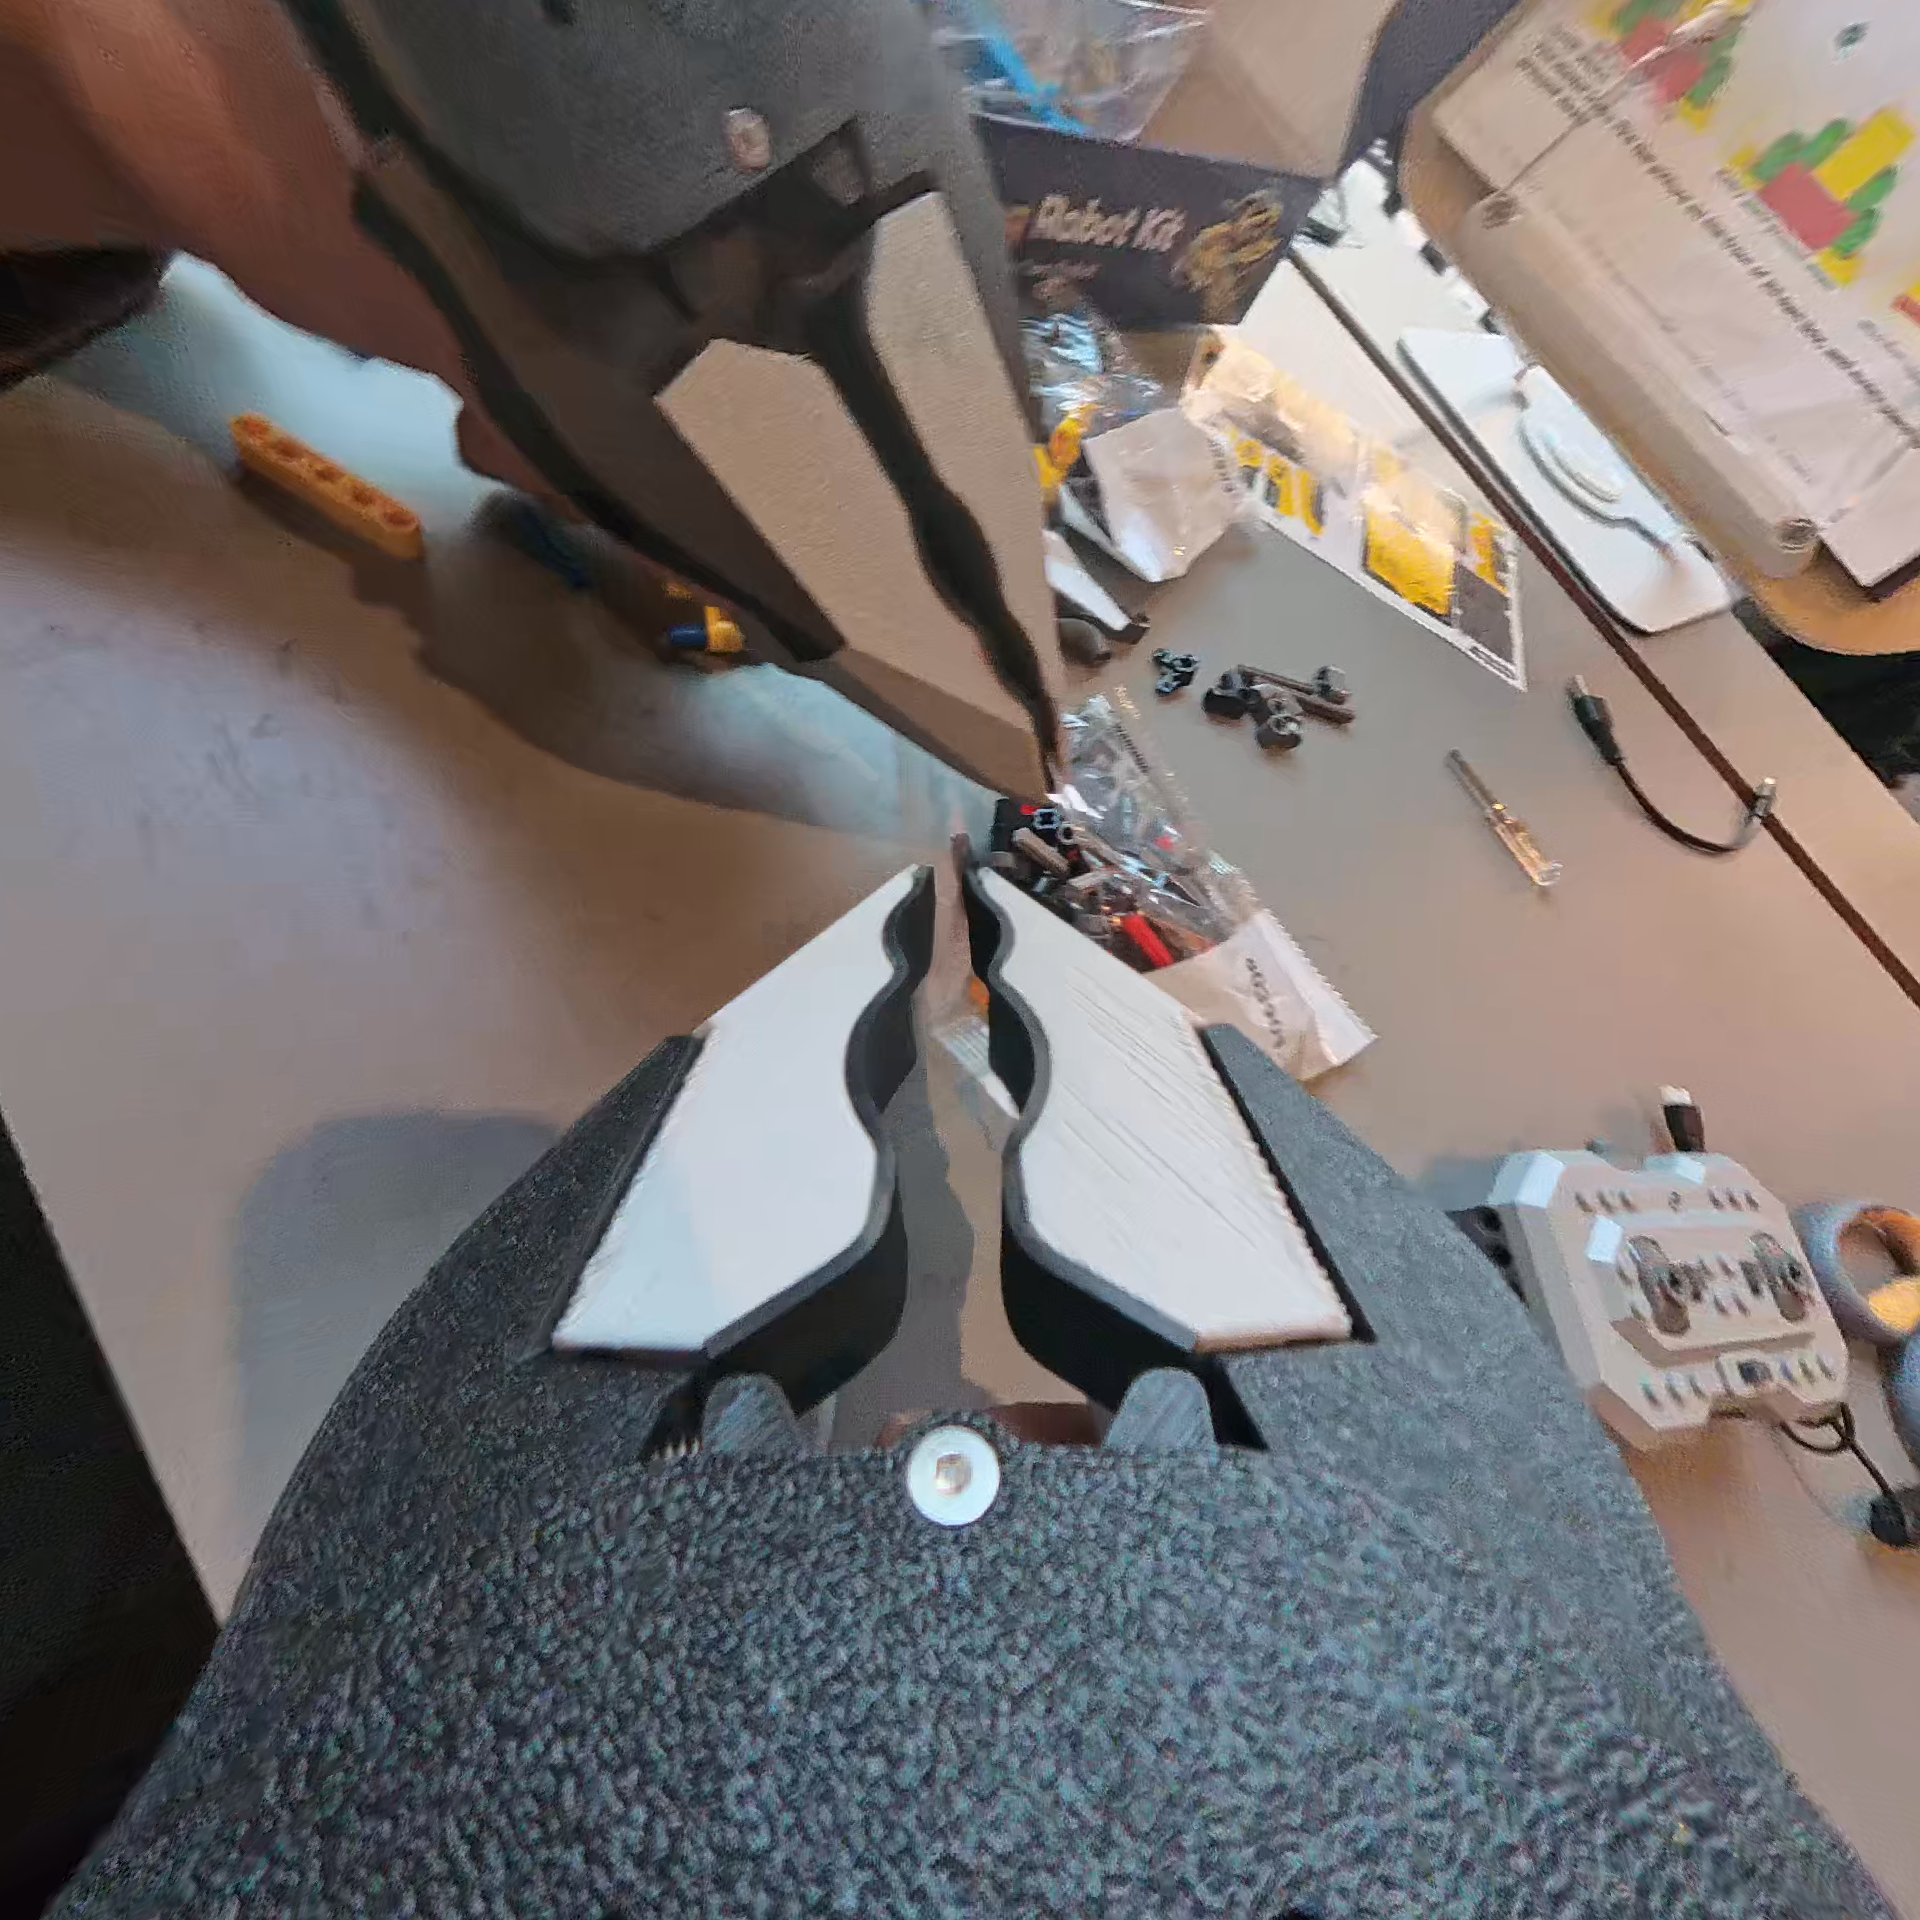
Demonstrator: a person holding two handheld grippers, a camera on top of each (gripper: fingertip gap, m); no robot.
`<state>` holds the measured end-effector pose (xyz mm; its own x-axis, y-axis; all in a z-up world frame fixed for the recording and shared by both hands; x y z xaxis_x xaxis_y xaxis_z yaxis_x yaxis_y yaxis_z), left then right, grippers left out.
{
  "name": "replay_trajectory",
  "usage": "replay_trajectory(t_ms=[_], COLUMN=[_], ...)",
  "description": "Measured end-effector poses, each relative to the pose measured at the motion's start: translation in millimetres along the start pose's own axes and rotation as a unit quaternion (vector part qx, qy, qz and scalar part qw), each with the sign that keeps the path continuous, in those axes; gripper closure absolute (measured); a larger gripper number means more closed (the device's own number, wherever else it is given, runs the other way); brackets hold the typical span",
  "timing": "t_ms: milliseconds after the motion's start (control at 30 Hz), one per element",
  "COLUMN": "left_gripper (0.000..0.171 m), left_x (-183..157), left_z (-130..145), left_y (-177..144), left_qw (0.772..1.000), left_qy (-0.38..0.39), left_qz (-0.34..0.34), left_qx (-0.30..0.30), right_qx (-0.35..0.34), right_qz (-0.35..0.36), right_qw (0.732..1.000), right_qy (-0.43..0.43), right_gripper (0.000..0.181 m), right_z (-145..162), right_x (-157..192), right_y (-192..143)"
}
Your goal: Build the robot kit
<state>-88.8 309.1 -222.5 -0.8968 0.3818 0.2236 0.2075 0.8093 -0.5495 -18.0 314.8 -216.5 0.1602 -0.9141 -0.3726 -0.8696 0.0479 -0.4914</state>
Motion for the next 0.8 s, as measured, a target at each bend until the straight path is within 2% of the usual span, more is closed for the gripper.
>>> replay_trajectory(t_ms=[100, 267, 367, 800], left_gripper=[0.171, 0.171, 0.171, 0.171], left_x=[-2, -7, -8, -12], left_z=[-2, -3, -3, -4], left_y=[0, 2, 2, 3], left_qw=[1.0, 1.0, 1.0, 1.0], left_qy=[0.007, 0.018, 0.021, 0.028], left_qz=[-0.002, 0.003, 0.003, 0.006], left_qx=[-0.007, -0.007, -0.006, -0.008], right_qx=[0.027, 0.084, 0.105, 0.135], right_qz=[0.023, 0.075, 0.067, 0.079], right_qw=[0.999, 0.994, 0.992, 0.982], right_qy=[0.019, -0.004, 0.008, 0.106], right_gripper=[0.178, 0.179, 0.174, 0.174], right_z=[9, 19, 23, 27], right_x=[-9, -15, -11, -15], right_y=[2, 11, 17, 21])
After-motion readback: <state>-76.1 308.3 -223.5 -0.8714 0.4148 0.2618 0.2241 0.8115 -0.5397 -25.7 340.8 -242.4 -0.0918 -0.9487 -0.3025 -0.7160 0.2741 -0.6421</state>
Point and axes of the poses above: each gripper's, where its closed fingertips meet, y out along the fingers, z out of its underside, x = y × z across the jaws, the point moved 4 cm from there along -y, back along the fingers, and after that the axes turned 1 degree about -y, right-handed, at the moved point
